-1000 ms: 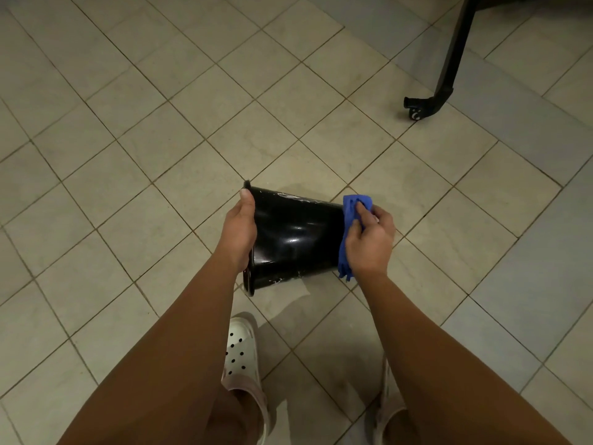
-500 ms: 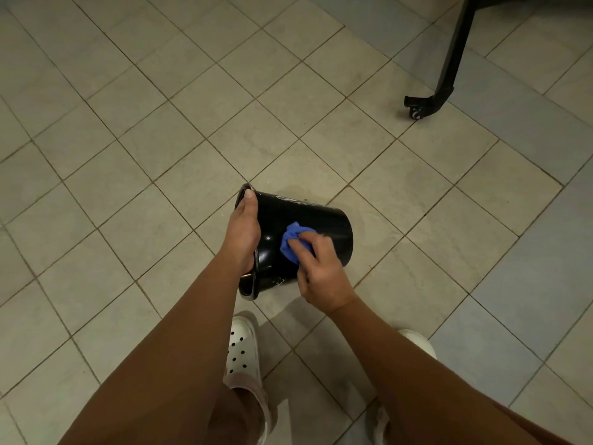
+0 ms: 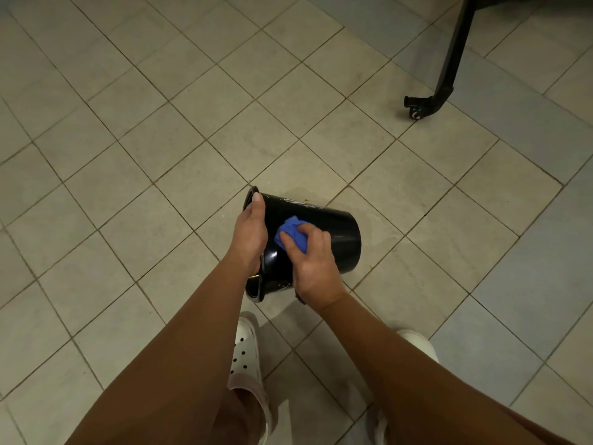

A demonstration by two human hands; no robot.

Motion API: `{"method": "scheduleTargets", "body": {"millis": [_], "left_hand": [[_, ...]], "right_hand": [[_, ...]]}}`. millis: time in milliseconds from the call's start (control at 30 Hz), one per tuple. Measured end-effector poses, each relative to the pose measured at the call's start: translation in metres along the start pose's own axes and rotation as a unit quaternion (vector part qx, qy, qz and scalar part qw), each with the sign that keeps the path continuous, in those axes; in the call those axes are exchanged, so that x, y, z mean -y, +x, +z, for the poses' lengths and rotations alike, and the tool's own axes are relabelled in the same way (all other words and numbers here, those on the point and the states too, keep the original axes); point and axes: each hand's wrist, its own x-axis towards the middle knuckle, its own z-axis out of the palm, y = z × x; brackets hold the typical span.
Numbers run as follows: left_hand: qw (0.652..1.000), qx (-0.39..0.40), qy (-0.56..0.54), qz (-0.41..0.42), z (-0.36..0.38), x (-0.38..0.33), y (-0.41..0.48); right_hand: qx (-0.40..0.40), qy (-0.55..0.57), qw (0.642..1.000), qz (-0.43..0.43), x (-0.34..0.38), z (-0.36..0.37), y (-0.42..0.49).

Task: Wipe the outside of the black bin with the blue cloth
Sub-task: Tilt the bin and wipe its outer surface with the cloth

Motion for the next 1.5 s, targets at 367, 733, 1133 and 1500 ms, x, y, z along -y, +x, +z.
{"method": "scheduleTargets", "body": {"millis": [367, 733, 1133, 1500], "left_hand": [[0.999, -0.018, -0.028, 0.01, 0.0, -0.001, 0.001], [0.998, -0.013, -0.061, -0.01, -0.004, -0.009, 0.001], [0.999, 0.014, -0.047, 0.023, -0.009, -0.013, 0.001], [0.994, 0.071, -0.063, -0.054, -0.021, -0.011, 0.0]], "right_hand": [[0.012, -0.048, 0.999, -0.02, 0.012, 0.013, -0.012], [0.008, -0.055, 0.994, 0.094, -0.028, -0.021, 0.009], [-0.04, -0.009, 0.955, 0.295, -0.063, -0.029, 0.011], [-0.007, 0.081, 0.934, 0.348, -0.076, -0.041, 0.015]]}}
